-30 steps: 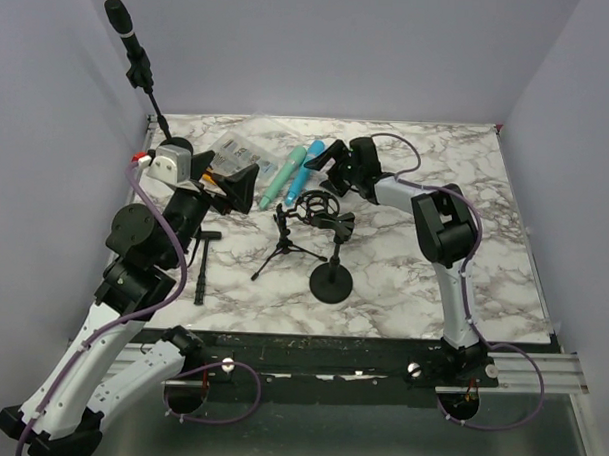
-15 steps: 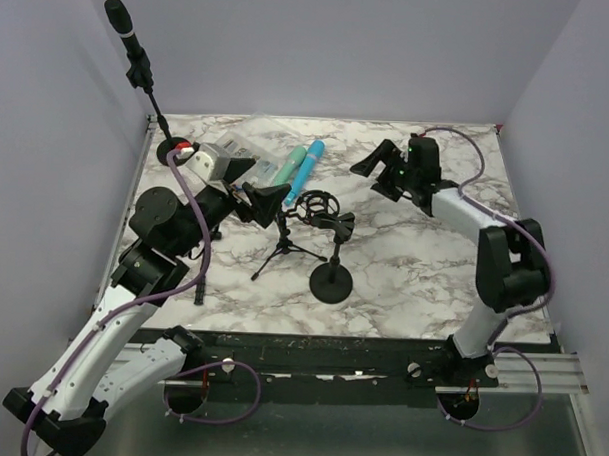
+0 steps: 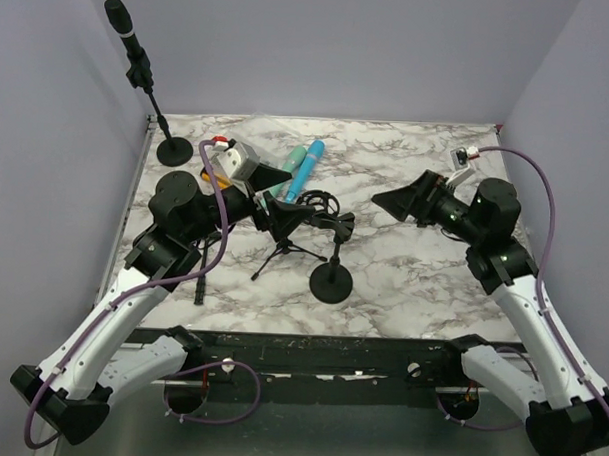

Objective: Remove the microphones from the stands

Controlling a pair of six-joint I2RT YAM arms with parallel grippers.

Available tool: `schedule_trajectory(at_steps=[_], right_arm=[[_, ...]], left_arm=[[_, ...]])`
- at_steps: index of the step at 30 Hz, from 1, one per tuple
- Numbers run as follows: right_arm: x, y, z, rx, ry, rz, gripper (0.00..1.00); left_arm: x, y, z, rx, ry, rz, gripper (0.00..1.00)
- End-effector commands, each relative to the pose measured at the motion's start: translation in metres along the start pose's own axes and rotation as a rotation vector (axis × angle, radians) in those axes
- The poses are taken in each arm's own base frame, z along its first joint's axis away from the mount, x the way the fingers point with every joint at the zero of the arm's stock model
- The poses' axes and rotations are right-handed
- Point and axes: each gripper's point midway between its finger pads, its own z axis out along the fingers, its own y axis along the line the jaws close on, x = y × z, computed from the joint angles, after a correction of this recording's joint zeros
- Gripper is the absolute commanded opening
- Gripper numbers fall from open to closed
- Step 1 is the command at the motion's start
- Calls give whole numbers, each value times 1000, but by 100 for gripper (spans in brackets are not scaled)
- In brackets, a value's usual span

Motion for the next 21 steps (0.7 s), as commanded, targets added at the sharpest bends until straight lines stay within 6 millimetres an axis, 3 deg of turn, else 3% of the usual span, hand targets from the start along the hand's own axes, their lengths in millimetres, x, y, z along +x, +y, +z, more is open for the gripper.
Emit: schedule_trajectory(at_steps=[1, 21], right_arm=[[16, 60, -25, -295, 85, 53, 100], [54, 86, 7, -315, 279, 92, 100]], left_arm=[[-10, -16, 0, 66, -15, 33, 99], [-1, -21, 4, 50, 18, 61, 98]])
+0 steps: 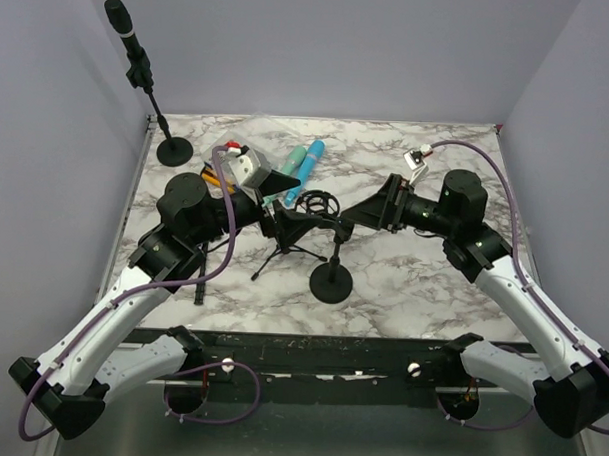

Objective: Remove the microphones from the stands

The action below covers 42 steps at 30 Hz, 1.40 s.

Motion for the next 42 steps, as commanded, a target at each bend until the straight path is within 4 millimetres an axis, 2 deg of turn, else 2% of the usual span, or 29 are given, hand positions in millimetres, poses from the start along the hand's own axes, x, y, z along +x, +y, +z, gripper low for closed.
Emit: schedule_trajectory(at_steps=[1, 6, 10, 16, 21, 26, 33, 42], right_arm=[[2, 8, 5, -13, 27, -7, 100], [5, -4, 10, 35, 39, -2, 96], [9, -17, 10, 85, 50, 4, 88], [33, -45, 5, 154, 73, 26, 73], [55, -80, -5, 251, 70, 13, 73], [80, -109, -4, 292, 104, 44, 74], [101, -146, -8, 408, 131, 38, 76], [119, -169, -13, 453, 115, 63, 79]], left_arm=[[-8, -6, -1, -3, -6, 39, 99], [-3, -7, 2, -5, 3, 46, 99], [0, -5, 4, -12, 14, 35, 98], [-4, -6, -1, -44, -8, 72, 99], [-7, -1, -6, -80, -30, 82, 99], [-12, 4, -10, -125, -52, 86, 99], [-17, 19, -19, -225, -86, 94, 99], [-16, 24, -20, -251, -88, 90, 99]])
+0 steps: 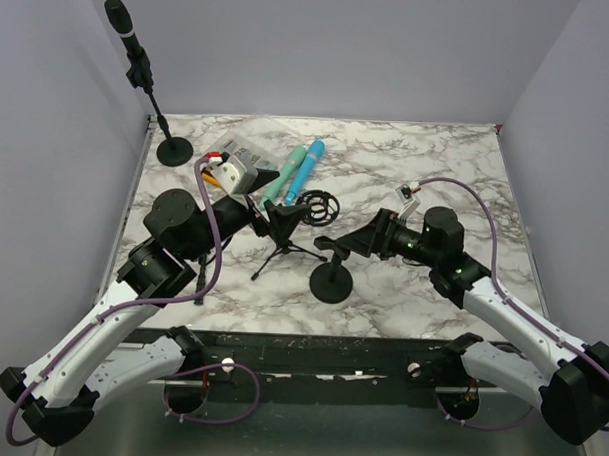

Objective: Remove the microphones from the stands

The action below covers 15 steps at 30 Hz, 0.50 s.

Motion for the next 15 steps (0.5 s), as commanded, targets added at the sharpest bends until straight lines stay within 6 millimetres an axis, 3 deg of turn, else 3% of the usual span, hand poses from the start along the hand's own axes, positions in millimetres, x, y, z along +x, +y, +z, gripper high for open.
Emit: schedule_trajectory(at_steps=[1, 7, 11, 15], right_arm=[[62, -83, -10, 284, 154, 56, 80], [44, -63, -9, 224, 101, 29, 92], [22, -38, -5, 156, 62, 4, 100], [-6, -9, 0, 89, 30, -29, 100]], left_arm=[[0, 6, 1, -31, -14, 9, 99], [4, 9, 5, -43, 8, 5, 99], [1, 11, 1, -62, -11, 11, 98], [4, 18, 2, -96, -12, 10, 99]])
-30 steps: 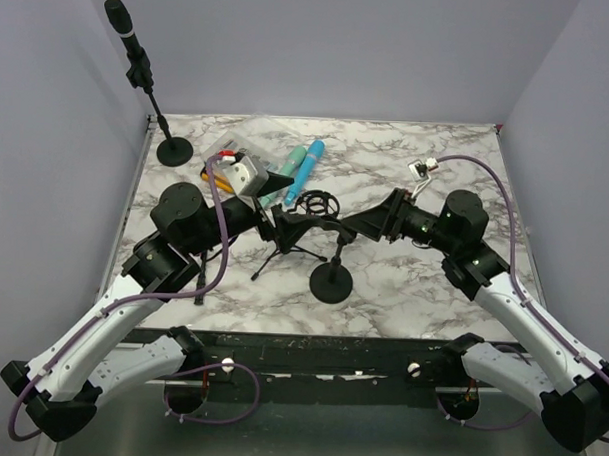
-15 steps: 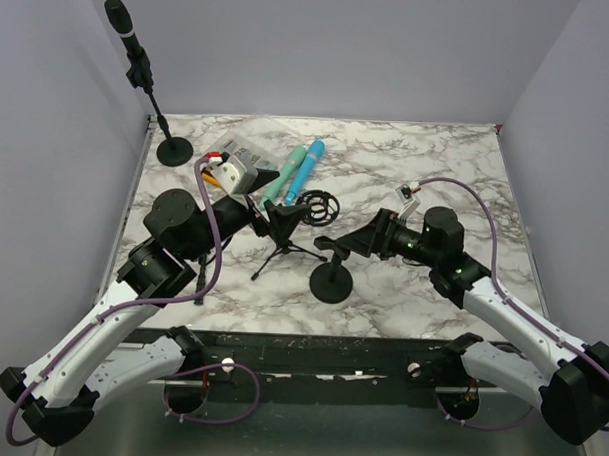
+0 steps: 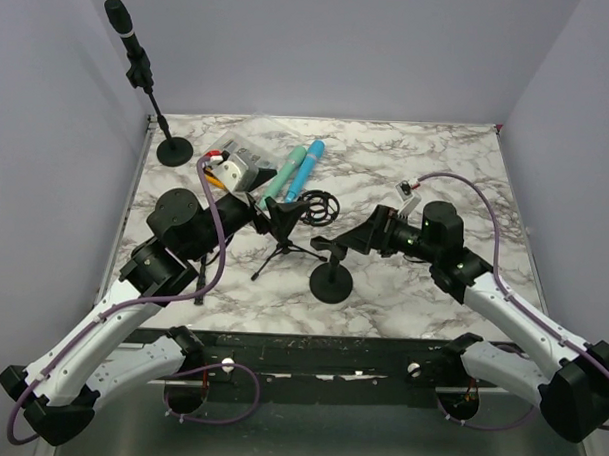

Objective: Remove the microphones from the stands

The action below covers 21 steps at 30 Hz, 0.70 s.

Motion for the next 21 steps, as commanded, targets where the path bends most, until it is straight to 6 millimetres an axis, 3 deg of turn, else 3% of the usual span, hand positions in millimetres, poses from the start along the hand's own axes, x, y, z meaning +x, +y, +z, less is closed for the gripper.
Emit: schedule_trajectory(at_steps=[1, 7, 10, 14, 21], right_arm=[[-9, -4, 1, 65, 24, -26, 100], [-51, 25, -2, 51, -61, -91, 100], [-61, 30, -9, 83, -70, -117, 100], [-64, 11, -20, 183, -142, -108, 100], [-37, -28, -34, 313, -128, -65, 100]], left_arm=[[-1, 12, -1, -71, -21, 8, 98], [0, 23, -4, -134, -29, 10, 99], [-1, 32, -7, -189, -49, 11, 98], [-1, 36, -8, -211, -46, 19, 98], [3, 42, -6, -238, -30, 31, 98]])
